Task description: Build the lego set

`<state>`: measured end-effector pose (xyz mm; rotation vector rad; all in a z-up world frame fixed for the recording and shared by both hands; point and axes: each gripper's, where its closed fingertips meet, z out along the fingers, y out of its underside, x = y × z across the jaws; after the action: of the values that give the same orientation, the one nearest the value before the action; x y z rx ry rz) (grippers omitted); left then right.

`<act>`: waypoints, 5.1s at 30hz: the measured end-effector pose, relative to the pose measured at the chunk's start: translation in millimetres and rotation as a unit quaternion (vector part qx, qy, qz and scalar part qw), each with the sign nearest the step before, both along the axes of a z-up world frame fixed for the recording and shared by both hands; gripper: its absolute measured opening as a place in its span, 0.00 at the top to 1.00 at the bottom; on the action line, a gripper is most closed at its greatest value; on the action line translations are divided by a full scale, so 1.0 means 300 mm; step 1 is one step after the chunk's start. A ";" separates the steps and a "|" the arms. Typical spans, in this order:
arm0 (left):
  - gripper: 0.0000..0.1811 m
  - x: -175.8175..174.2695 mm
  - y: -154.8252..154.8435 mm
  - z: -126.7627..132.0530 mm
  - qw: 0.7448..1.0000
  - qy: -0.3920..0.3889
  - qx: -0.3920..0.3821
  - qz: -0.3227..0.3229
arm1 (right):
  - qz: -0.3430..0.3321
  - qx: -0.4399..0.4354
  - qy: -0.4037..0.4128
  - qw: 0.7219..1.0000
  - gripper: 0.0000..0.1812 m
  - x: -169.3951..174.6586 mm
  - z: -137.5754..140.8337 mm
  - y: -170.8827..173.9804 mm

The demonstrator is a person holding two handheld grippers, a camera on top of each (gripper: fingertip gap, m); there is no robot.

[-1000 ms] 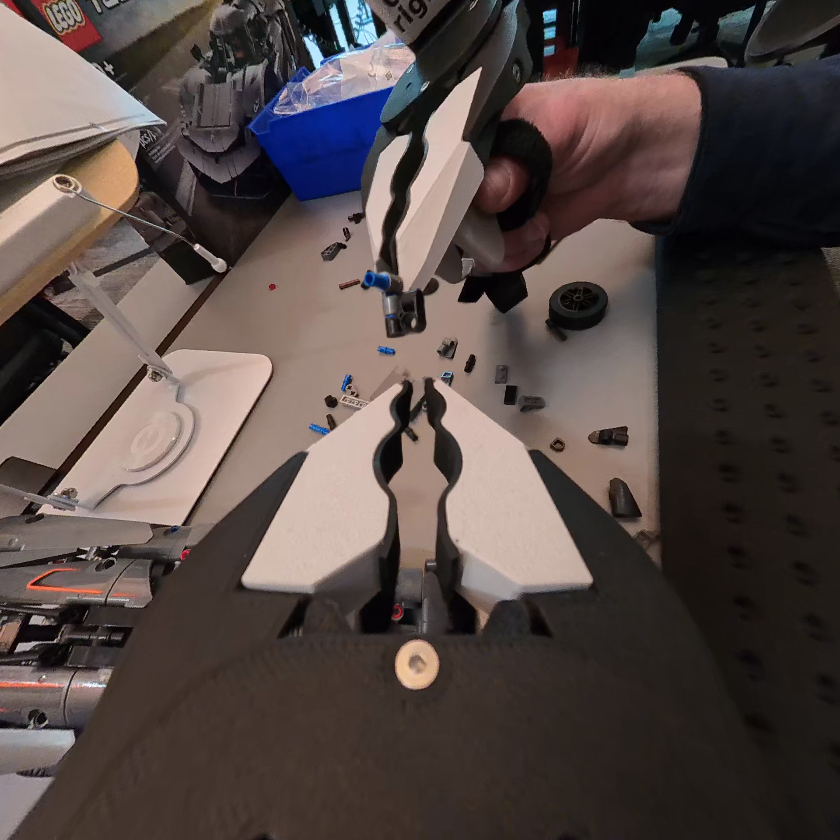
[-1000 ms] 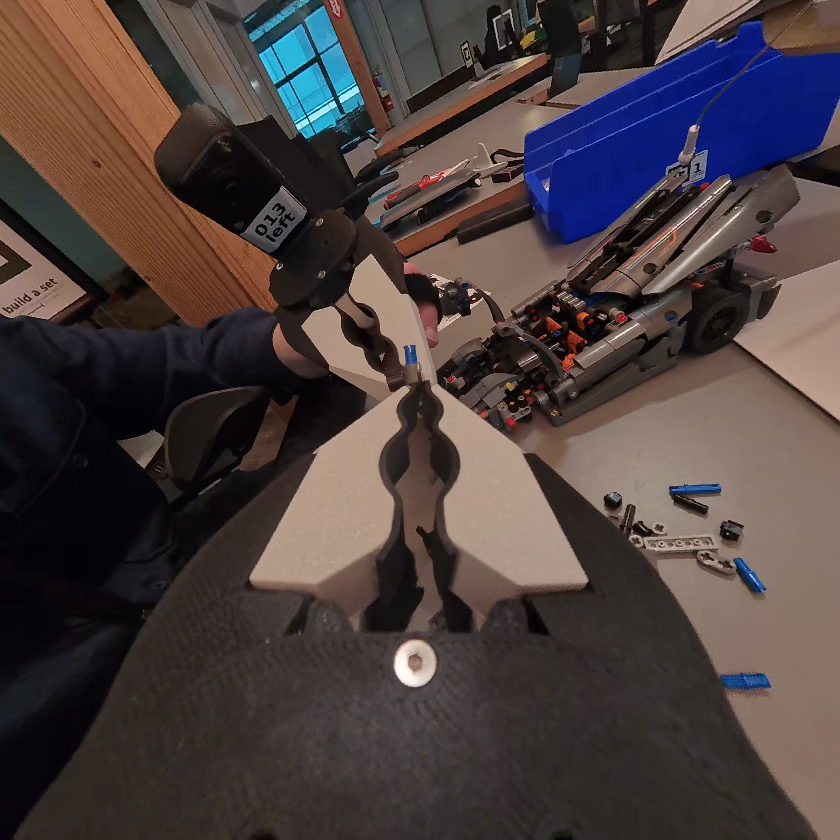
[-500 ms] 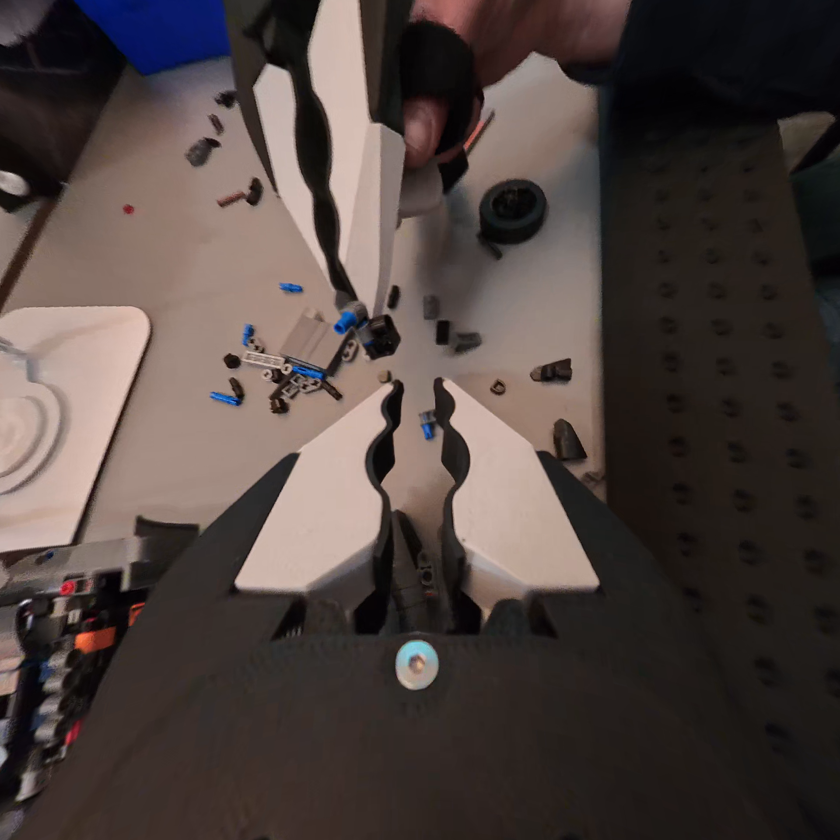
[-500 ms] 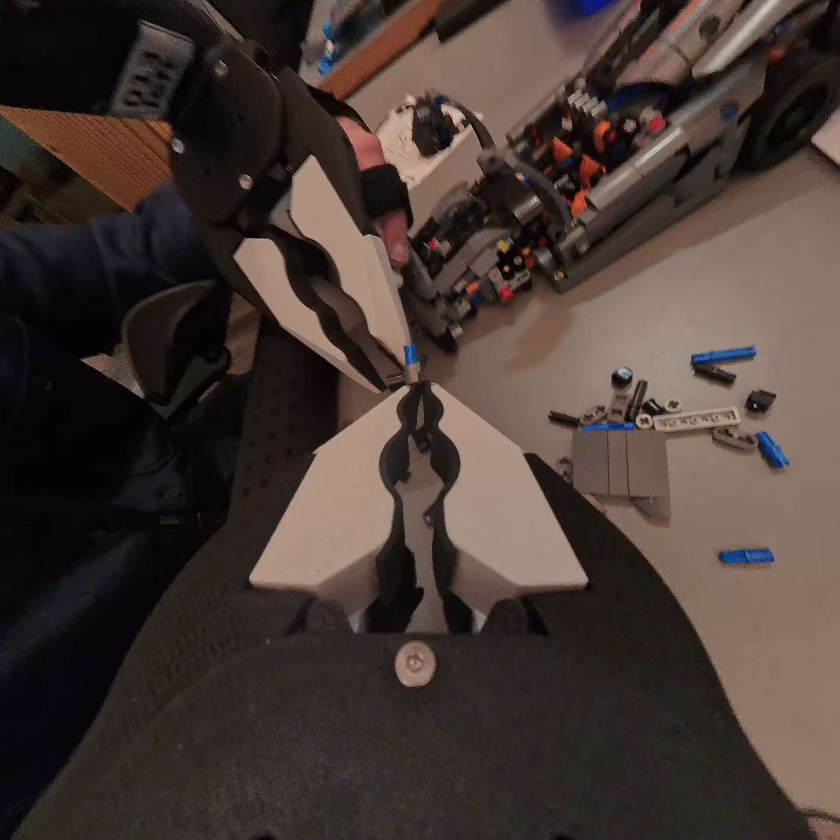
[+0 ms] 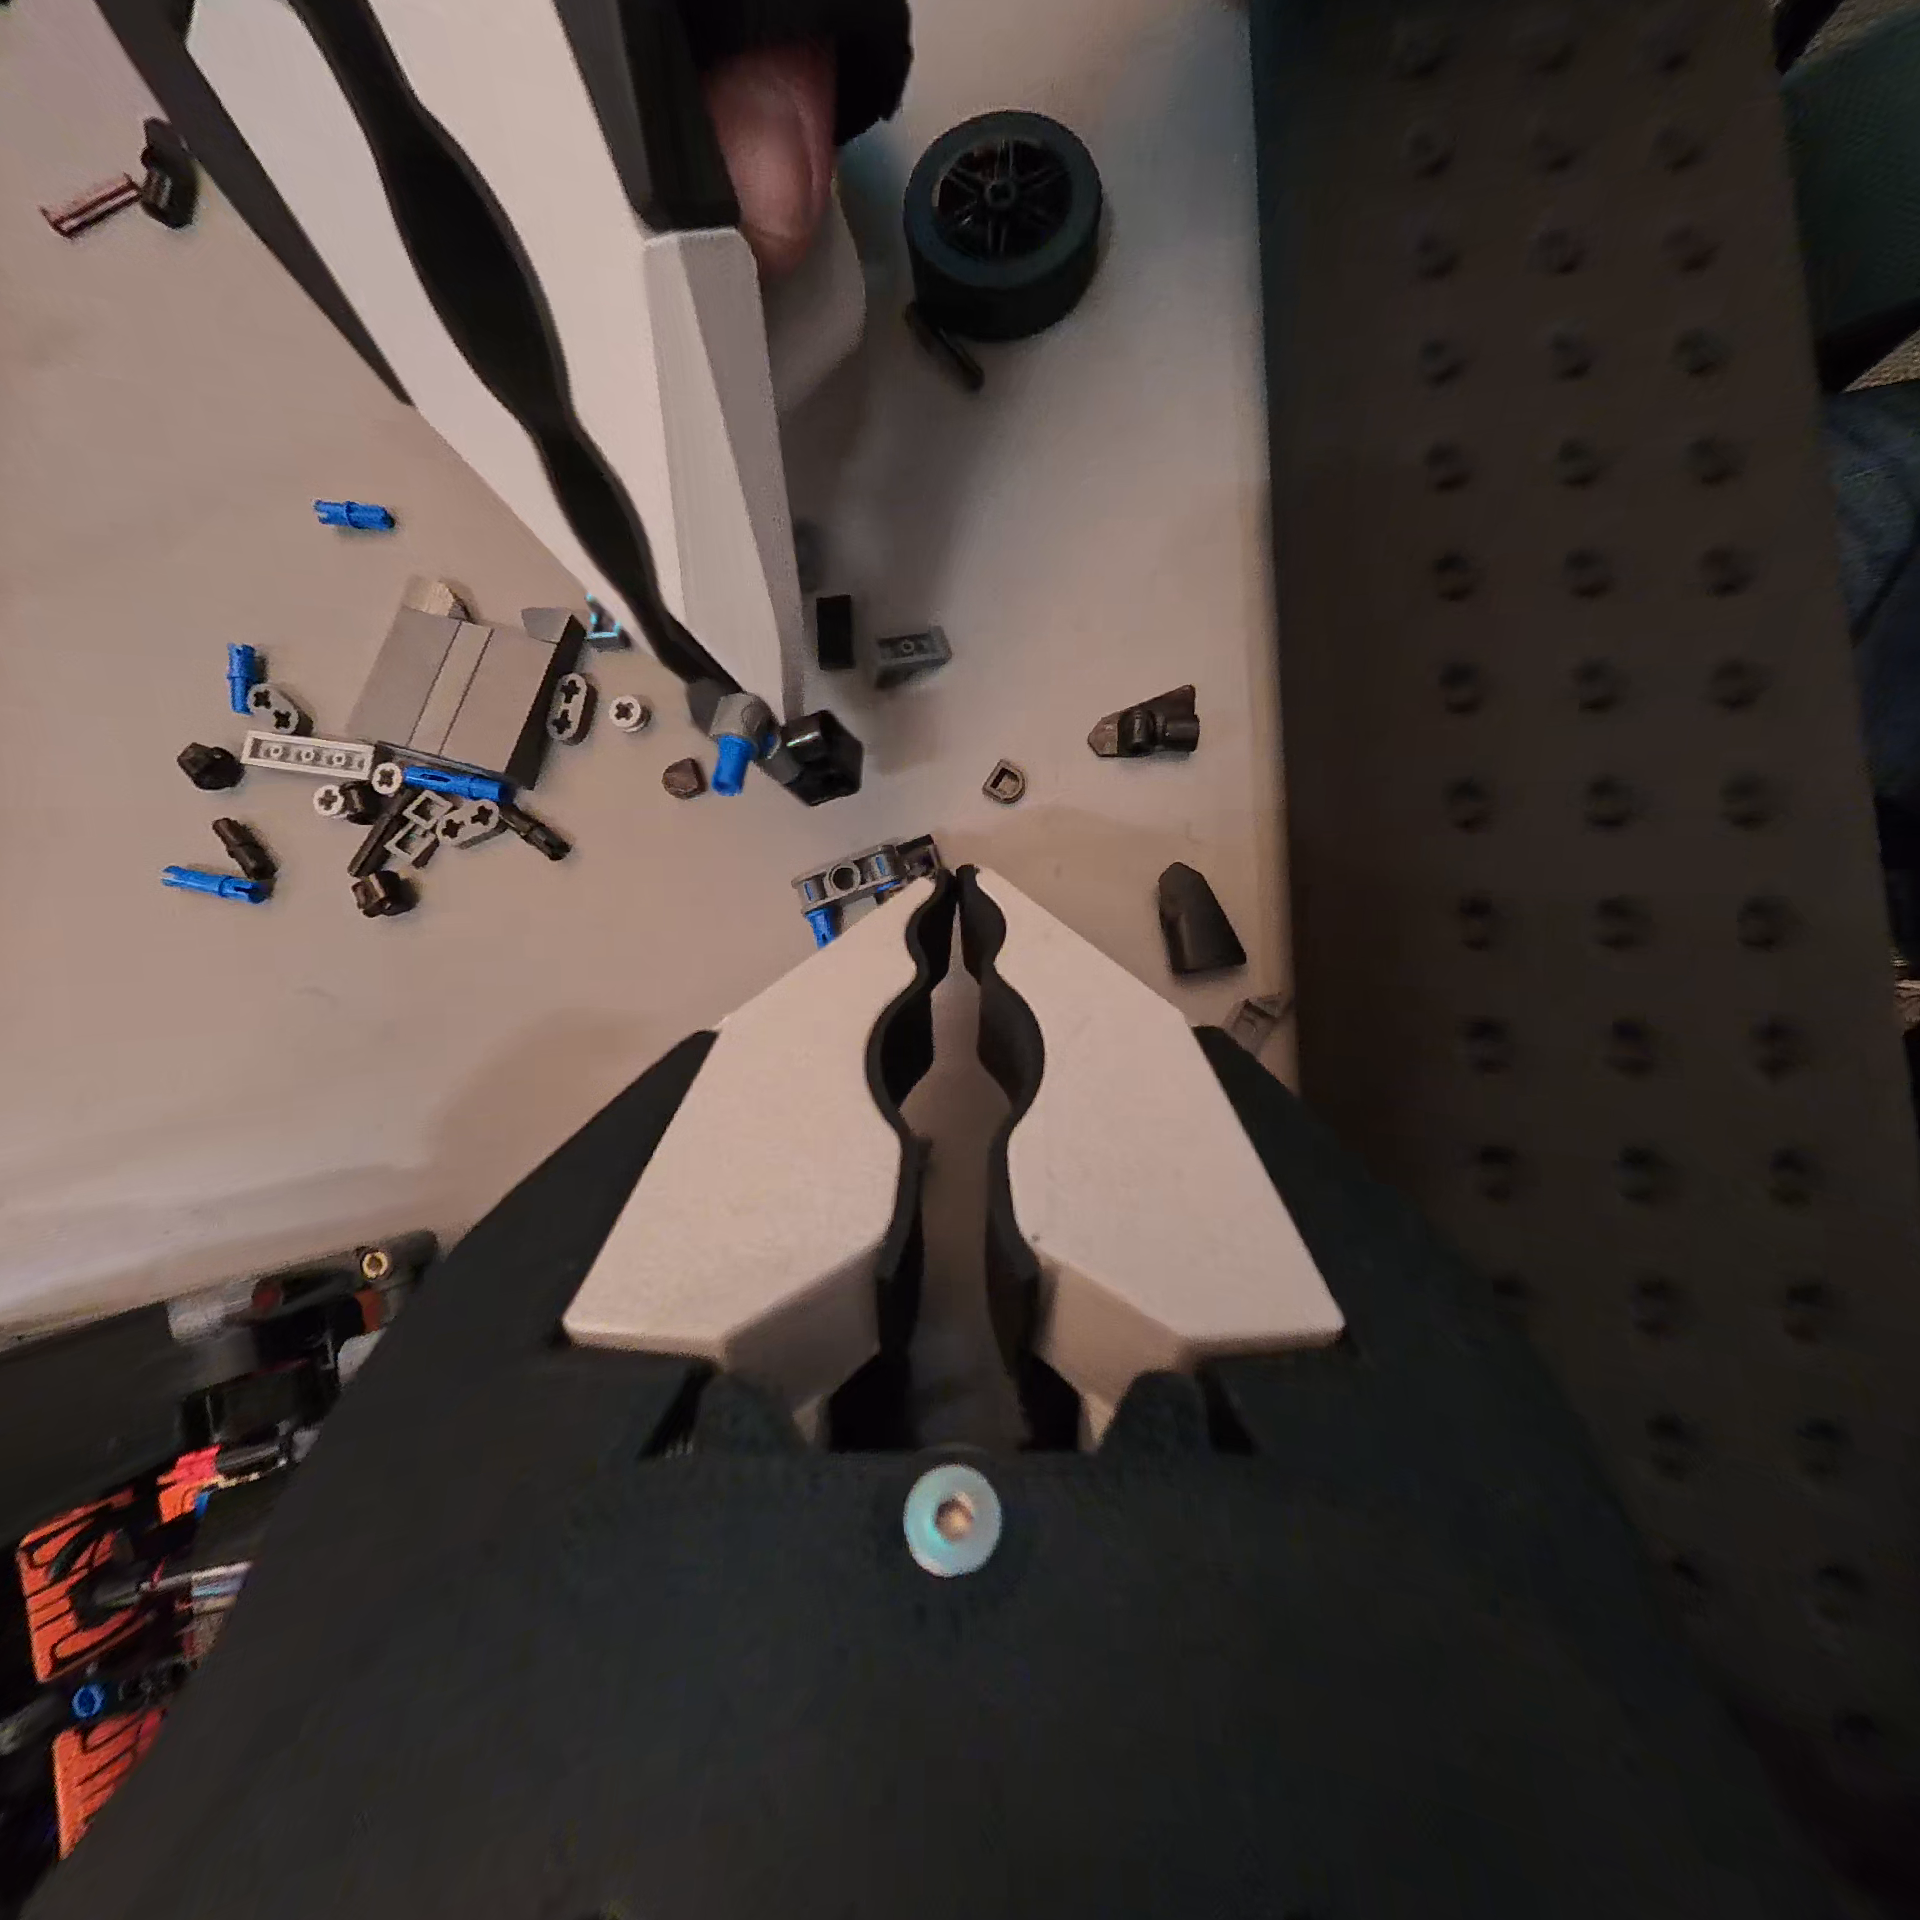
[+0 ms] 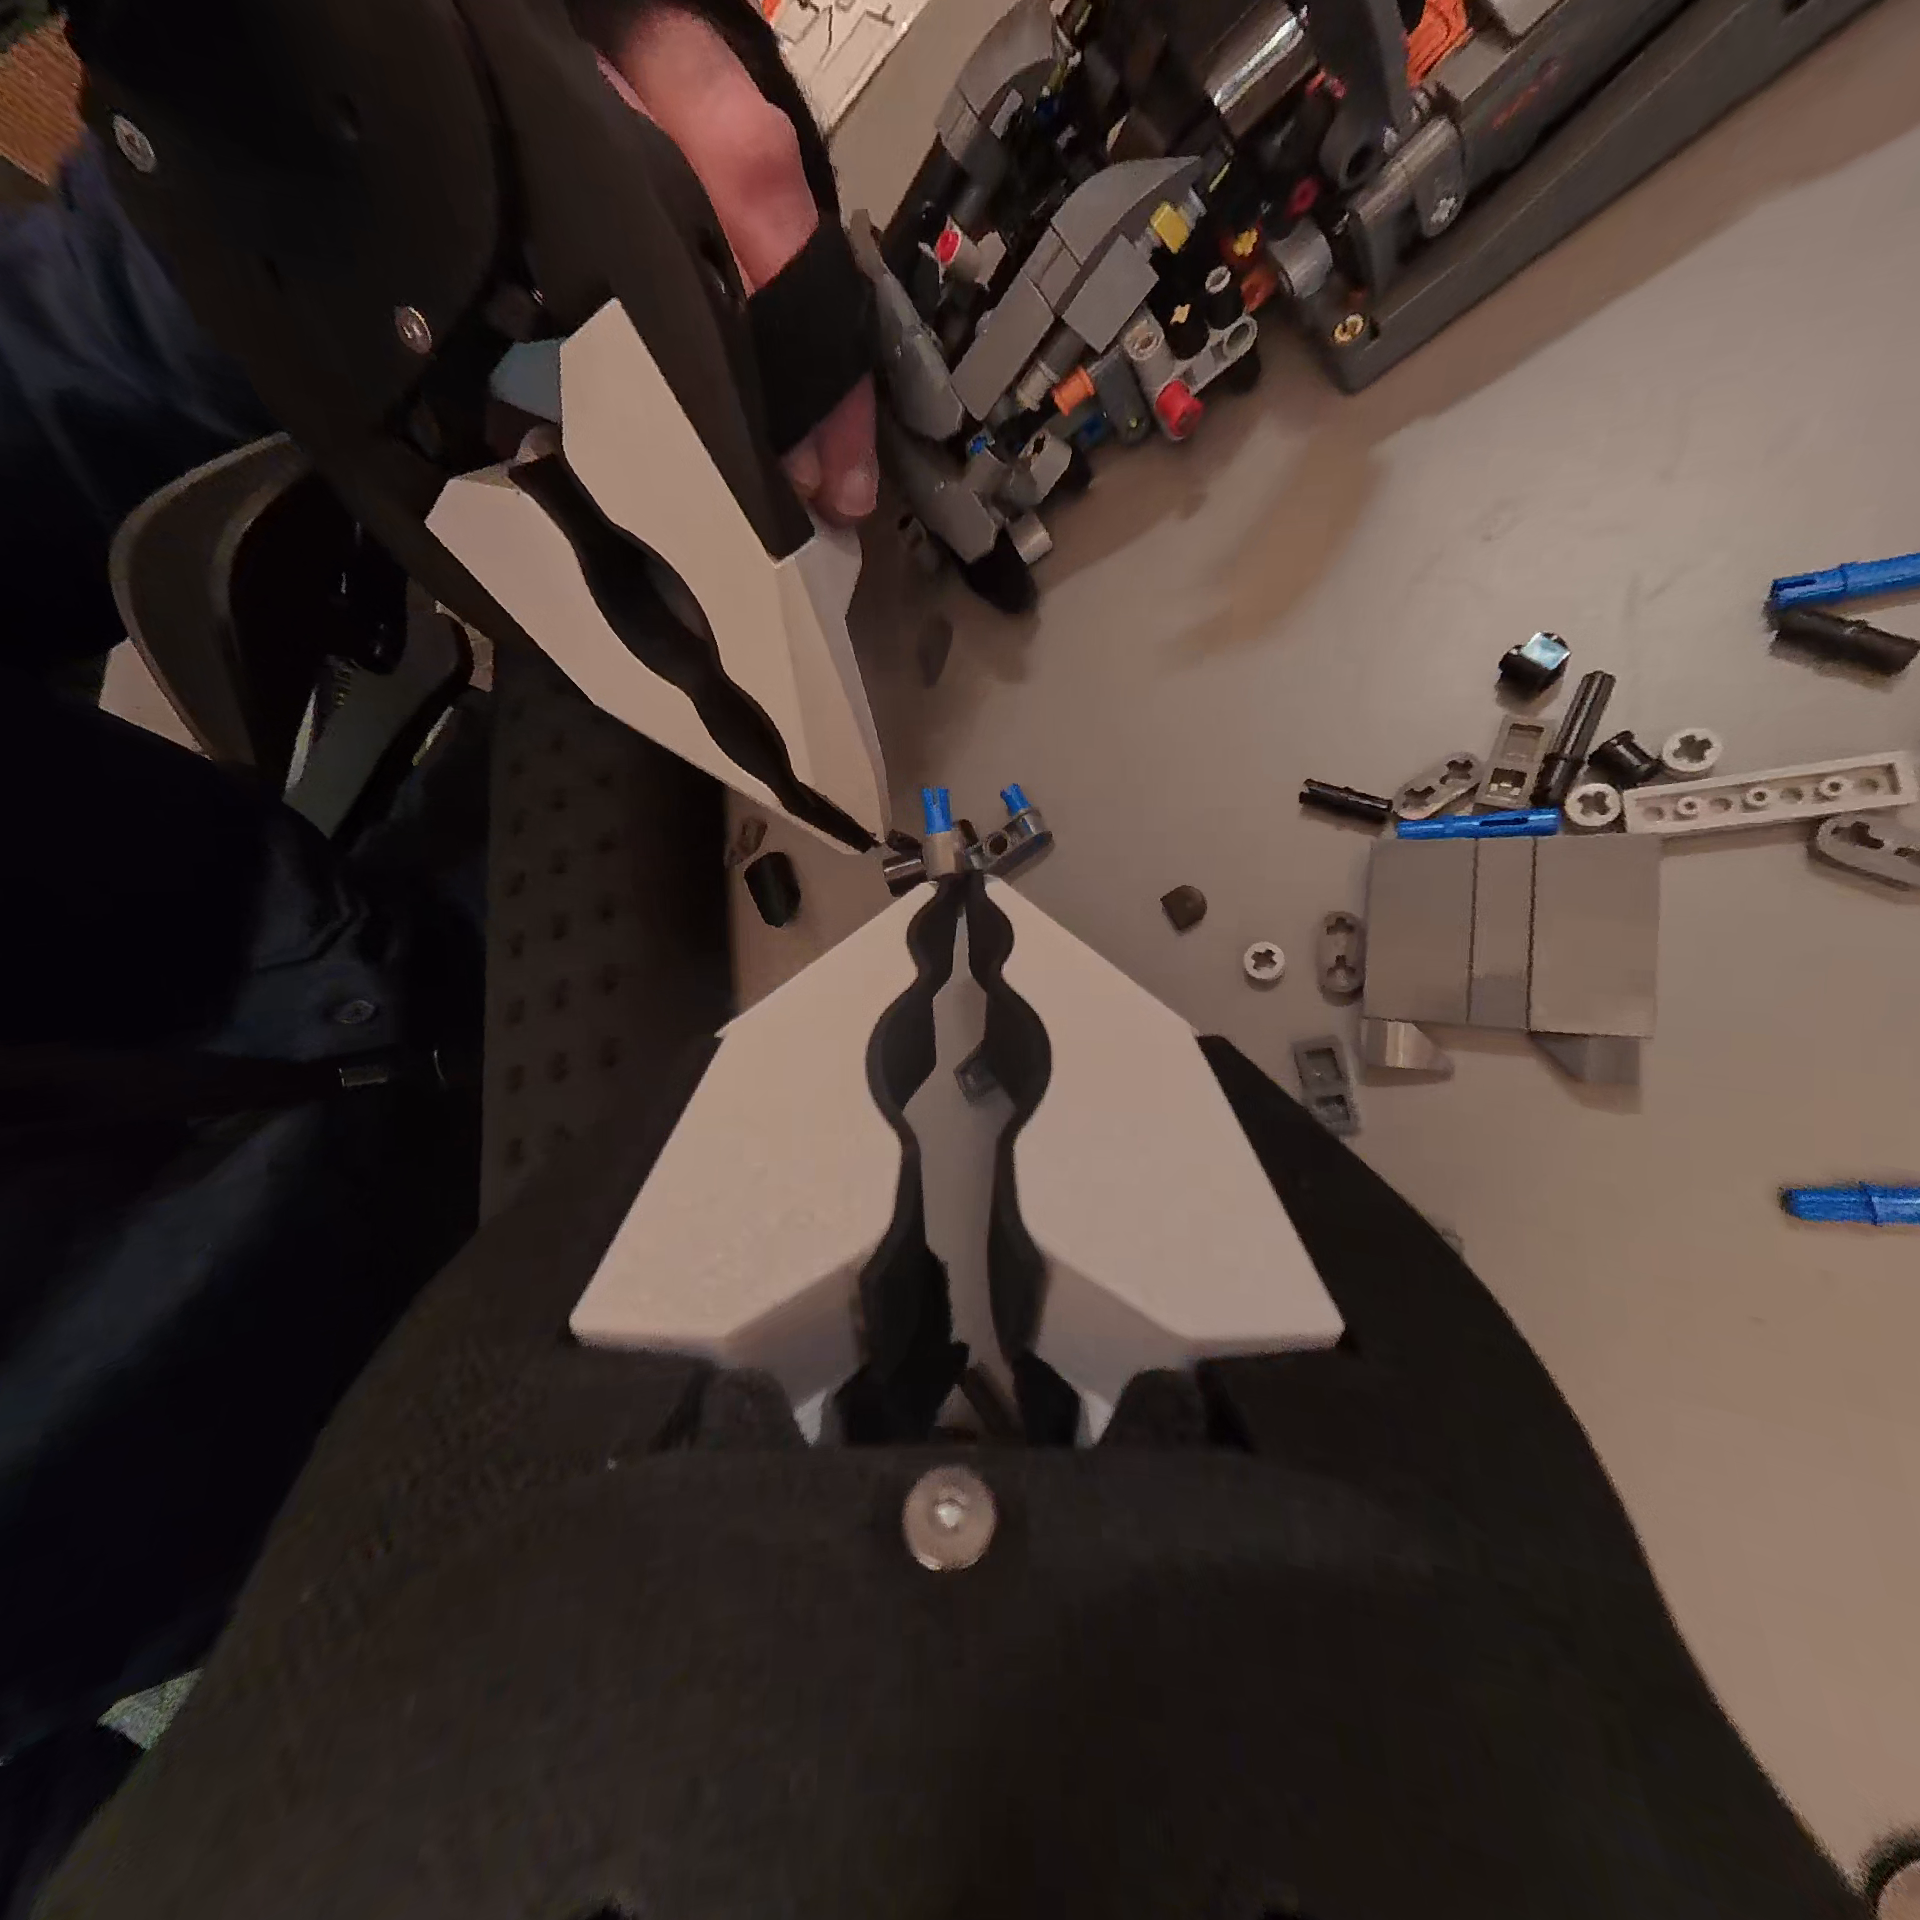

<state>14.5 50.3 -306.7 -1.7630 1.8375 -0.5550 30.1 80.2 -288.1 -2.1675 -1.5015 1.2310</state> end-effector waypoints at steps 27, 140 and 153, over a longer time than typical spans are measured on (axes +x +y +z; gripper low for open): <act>1.00 0.013 0.008 -0.062 0.999 0.041 0.000 0.019 | -0.009 0.043 -0.059 0.997 1.00 -0.016 -0.080 0.026; 0.99 -0.020 0.135 0.177 0.986 -0.138 0.060 0.078 | 0.007 0.175 0.065 0.982 1.00 -0.069 0.118 0.038; 0.99 -0.020 0.122 0.127 0.991 -0.108 0.034 0.073 | 0.012 0.161 0.071 0.984 1.00 -0.065 0.120 0.030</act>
<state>8.6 87.1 -268.5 -1.7042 1.5483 -0.5923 10.6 89.3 -251.9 -1.8208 -1.5493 1.0406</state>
